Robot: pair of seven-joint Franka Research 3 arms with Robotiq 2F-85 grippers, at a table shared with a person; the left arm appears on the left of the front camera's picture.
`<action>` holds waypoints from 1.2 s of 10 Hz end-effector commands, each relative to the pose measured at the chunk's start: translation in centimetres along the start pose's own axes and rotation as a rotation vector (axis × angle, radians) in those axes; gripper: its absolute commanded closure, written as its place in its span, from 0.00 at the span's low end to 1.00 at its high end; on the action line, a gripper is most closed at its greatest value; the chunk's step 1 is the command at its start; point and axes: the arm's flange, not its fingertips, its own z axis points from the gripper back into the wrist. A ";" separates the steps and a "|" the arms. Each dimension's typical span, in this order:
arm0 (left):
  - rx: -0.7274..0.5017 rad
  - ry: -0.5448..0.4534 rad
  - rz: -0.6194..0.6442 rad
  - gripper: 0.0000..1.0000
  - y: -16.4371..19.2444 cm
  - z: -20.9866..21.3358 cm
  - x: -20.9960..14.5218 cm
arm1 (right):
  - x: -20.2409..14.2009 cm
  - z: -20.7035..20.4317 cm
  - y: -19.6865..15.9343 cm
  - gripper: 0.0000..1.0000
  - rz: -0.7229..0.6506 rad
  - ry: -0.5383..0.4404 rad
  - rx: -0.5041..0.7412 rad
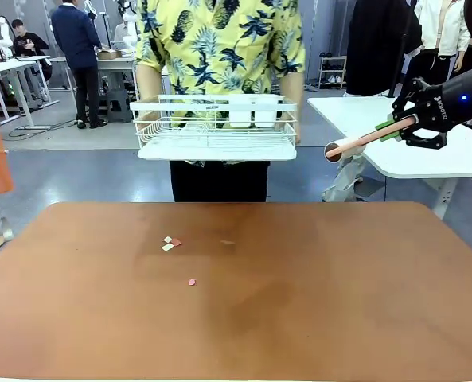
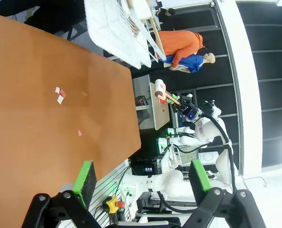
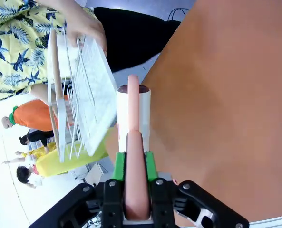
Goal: Clean the table.
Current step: Clean the table with the Lint Roller when the human lifts the Dish drying rack.
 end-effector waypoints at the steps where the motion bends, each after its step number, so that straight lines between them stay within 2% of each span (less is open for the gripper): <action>1: -0.009 -0.004 -0.007 0.00 -0.3 0.2 -0.1 | -0.1 1.0 0.4 0.79 0.094 0.148 0.034; 3: -0.009 -0.004 -0.007 0.00 -0.3 0.2 -0.1 | -0.8 1.4 0.7 0.79 0.235 0.295 0.032; 4: -0.009 -0.004 -0.007 0.00 -0.3 0.2 -0.1 | -1.5 -0.3 0.7 0.79 0.340 0.401 0.030; 6: -0.009 -0.004 -0.007 0.00 -0.3 0.2 -0.1 | -2.8 -4.6 0.7 0.79 0.477 0.523 0.098; 7: -0.009 -0.004 -0.007 0.00 -0.3 0.2 -0.1 | -3.7 -6.4 0.3 0.79 0.514 0.576 0.084; 10: -0.009 -0.004 -0.007 0.00 -0.3 0.2 -0.1 | -7.7 -11.9 -2.0 0.79 0.578 0.659 0.032; 11: -0.009 -0.004 -0.007 0.00 -0.3 0.2 -0.1 | -8.4 -12.5 -3.1 0.79 0.576 0.692 0.033; 12: -0.009 -0.004 -0.007 0.00 -0.3 0.2 -0.1 | -8.9 -12.5 -3.6 0.79 0.602 0.679 0.036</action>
